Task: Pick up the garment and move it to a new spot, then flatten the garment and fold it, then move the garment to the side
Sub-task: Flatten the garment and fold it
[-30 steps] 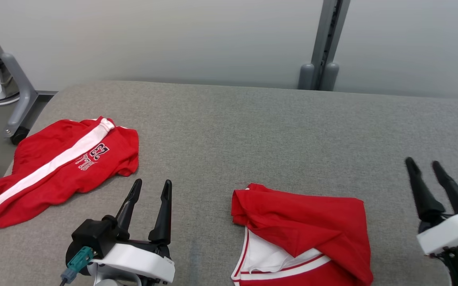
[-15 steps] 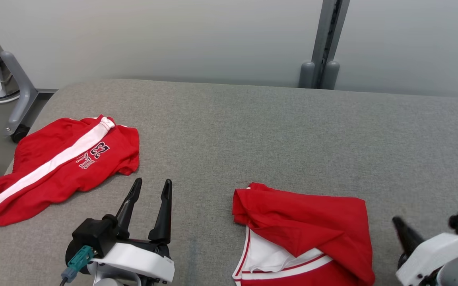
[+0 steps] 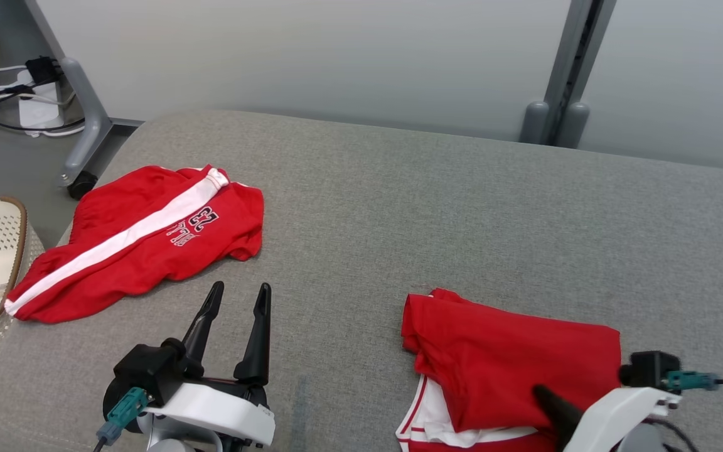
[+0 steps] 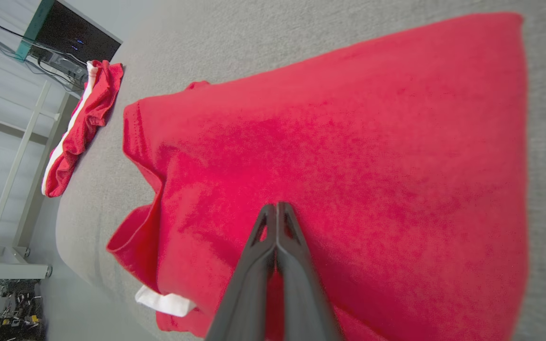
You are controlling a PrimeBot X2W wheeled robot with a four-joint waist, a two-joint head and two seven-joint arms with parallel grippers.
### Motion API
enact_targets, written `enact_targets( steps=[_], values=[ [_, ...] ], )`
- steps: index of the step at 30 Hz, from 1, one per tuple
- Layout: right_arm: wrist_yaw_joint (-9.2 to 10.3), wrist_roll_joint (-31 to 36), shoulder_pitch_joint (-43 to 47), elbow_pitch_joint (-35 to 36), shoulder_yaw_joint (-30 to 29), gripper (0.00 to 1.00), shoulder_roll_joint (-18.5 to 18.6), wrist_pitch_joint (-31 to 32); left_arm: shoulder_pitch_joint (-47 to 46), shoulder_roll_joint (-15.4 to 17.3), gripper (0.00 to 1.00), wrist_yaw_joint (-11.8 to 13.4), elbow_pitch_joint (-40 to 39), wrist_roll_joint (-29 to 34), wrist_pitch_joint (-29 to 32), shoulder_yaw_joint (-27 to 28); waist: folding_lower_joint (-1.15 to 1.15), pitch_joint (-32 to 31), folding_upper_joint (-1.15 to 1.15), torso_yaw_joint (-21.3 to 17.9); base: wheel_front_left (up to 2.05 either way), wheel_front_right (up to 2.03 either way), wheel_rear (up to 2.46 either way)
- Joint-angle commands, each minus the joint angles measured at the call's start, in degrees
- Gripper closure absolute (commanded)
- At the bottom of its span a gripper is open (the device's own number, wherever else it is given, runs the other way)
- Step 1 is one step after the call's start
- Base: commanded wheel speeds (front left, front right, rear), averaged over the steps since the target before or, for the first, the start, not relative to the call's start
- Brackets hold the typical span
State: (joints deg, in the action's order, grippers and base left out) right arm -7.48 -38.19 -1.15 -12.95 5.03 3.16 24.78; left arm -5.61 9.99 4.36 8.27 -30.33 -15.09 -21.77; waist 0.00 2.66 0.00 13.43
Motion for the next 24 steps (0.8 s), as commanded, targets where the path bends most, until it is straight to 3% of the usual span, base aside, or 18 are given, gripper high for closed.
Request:
enact_targets(
  steps=[1, 14, 24],
  values=[
    [-0.04, -0.3, 0.9, 0.9, 1.1, 1.00, 0.4, 0.6, -0.4, 0.2, 0.00, -0.2, 0.1, 0.1, -0.1, 0.1, 0.00, 0.1, 0.00, 0.4, 0.00, 0.00, 0.00],
    [-0.04, -2.8, 3.8, 9.7, 19.4, 1.00, 3.3, 0.9, 0.2, -0.2, 0.00, 0.0, 0.3, 0.2, -0.1, 0.5, 0.00, -0.6, 0.00, 0.0, 0.00, 0.00, 0.00],
    [-0.05, -3.8, 2.0, 15.6, 17.0, 1.00, 6.7, -4.3, 1.0, 0.2, 0.00, 0.2, -0.4, 0.5, -0.1, 1.2, 0.00, -1.7, 0.00, -2.9, 0.00, 0.00, 0.00]
  ],
)
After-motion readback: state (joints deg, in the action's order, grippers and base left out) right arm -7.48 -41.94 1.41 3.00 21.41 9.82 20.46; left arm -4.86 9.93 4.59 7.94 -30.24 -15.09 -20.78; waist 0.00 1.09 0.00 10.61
